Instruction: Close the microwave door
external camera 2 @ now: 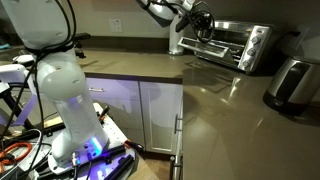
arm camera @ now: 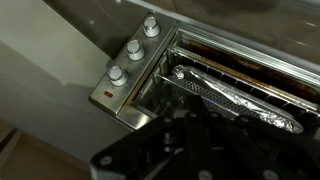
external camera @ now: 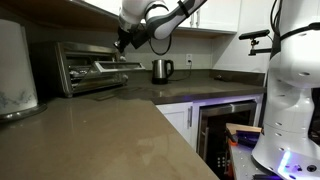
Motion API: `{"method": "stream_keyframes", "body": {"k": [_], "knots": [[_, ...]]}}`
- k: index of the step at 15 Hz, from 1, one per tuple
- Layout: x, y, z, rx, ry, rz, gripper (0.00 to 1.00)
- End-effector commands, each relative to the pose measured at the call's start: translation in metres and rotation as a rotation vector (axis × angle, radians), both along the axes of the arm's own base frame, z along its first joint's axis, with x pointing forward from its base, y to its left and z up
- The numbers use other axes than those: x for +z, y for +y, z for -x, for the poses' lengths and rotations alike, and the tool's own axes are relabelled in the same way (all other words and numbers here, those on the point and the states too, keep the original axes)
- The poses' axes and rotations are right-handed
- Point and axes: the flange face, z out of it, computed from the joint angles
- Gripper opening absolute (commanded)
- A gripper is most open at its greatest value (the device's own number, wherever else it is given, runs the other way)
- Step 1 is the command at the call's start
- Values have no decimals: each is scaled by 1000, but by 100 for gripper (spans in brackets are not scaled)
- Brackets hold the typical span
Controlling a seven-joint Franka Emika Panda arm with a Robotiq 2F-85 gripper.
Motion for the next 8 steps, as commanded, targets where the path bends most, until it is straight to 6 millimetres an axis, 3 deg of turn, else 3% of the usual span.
{"method": "stream_keyframes", "body": {"k": [1, 8], "knots": [[-5, 0, -4, -44, 65, -37, 0], [-27, -3, 3, -182, 320, -178, 0]]}}
